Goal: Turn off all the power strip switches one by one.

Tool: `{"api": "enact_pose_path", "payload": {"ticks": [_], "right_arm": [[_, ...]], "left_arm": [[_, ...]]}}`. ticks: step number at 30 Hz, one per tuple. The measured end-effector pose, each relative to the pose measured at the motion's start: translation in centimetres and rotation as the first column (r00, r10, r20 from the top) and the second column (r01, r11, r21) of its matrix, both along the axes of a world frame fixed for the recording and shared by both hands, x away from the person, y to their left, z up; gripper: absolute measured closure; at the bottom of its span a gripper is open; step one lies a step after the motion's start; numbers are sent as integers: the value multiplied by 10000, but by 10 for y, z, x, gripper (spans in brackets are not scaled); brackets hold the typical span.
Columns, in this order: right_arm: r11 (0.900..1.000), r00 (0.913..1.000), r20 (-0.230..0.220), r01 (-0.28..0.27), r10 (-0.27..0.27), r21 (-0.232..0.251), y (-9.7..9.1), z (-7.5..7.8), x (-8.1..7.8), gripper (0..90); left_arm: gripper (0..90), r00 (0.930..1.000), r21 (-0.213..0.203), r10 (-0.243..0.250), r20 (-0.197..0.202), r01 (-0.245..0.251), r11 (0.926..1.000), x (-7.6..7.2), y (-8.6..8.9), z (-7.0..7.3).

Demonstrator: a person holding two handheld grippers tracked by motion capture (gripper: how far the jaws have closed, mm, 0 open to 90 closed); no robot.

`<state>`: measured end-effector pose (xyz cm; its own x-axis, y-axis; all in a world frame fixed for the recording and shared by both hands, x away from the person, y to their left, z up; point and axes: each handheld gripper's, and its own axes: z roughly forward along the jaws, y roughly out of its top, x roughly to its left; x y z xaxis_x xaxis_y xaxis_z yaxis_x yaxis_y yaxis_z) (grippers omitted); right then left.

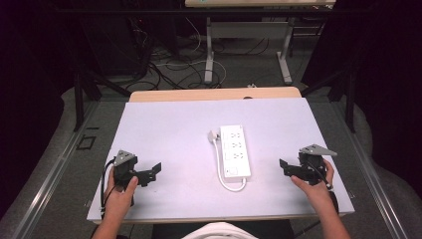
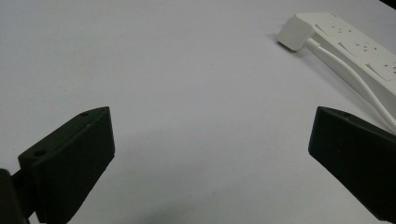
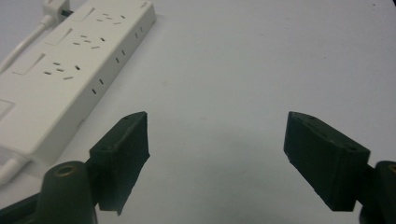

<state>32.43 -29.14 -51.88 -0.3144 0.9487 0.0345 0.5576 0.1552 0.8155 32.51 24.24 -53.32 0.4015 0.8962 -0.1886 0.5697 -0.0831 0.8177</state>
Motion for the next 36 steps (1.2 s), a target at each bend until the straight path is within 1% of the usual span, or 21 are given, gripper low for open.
{"api": "enact_pose_path", "payload": {"ticks": [1,3,6,7,9,10,14,18,19,20,21,22,23,24,25,26,28,29,31,33,36], "right_arm": [[9999,9999,12,-137,137,-66,4,1,0,239],[9999,9999,-93,-117,116,-92,7,2,0,254],[9996,9994,-212,-272,271,-55,13,3,0,291],[9989,9984,-359,-444,439,-149,17,3,1,320],[9985,9982,-353,-495,487,-224,19,3,2,321],[9977,9965,-554,-635,621,-243,23,3,2,343],[9965,9949,-621,-810,795,-209,28,4,3,371],[9945,9927,-694,-1006,985,-276,37,6,7,462],[9945,9927,-694,-1006,985,-276,37,6,7,462],[9921,9905,-709,-1202,1174,-368,41,6,8,536],[9909,9890,-776,-1290,1257,-392,44,7,8,562],[9909,9890,-776,-1290,1257,-392,44,7,8,562],[9877,9861,-791,-1501,1462,-447,49,8,9,630],[9877,9861,-791,-1501,1462,-447,49,8,9,630],[9844,9834,-787,-1680,1637,-519,54,8,9,683],[9828,9818,-809,-1767,1721,-536,56,9,10,706],[9820,9799,-890,-1832,1786,-457,60,9,10,742],[9820,9799,-890,-1832,1786,-457,60,9,10,742],[9793,9769,-941,-1971,1921,-471,63,9,11,772],[9758,9733,-983,-2129,2073,-498,66,9,13,836],[9749,9714,-1055,-2182,2127,-435,69,9,14,872]], "left_arm": [[3,10000,79,-73,-16,73,9999,0,1,0],[3,9999,154,-110,-22,110,9998,0,1,0],[3,9999,155,-112,8,112,9998,0,0,0],[3,9999,169,-111,-11,111,9998,-1,0,0],[3,10000,167,-77,33,76,9998,-1,-1,0],[3,10000,157,-84,35,84,9998,-1,-1,0],[3,9999,179,-118,3,118,9998,-1,-2,0],[3,9999,184,-135,-7,135,9997,-1,-2,-1],[3,9999,186,-135,-4,135,9997,-1,-2,-1],[3,9999,191,-144,17,144,9997,-1,-2,-1],[3,9999,186,-128,1,128,9997,-1,-1,-1],[3,9999,213,-134,-6,134,9997,-1,-1,-1],[3,9999,205,-146,-16,147,9997,-2,-1,0],[3,9999,201,-141,-5,141,9997,-2,-1,0],[3,9999,204,-145,-4,145,9997,-2,-1,0],[3,9999,200,-117,34,116,9997,-2,-1,-1],[3,9999,200,-116,41,115,9997,-2,0,0],[3,10000,166,-84,46,83,9998,-2,-1,-1],[3,9999,177,-133,18,132,9998,-2,0,0],[3,9999,211,-131,-9,131,9997,-2,0,0],[3,9999,188,-112,-2,112,9998,-1,0,-1]]}}
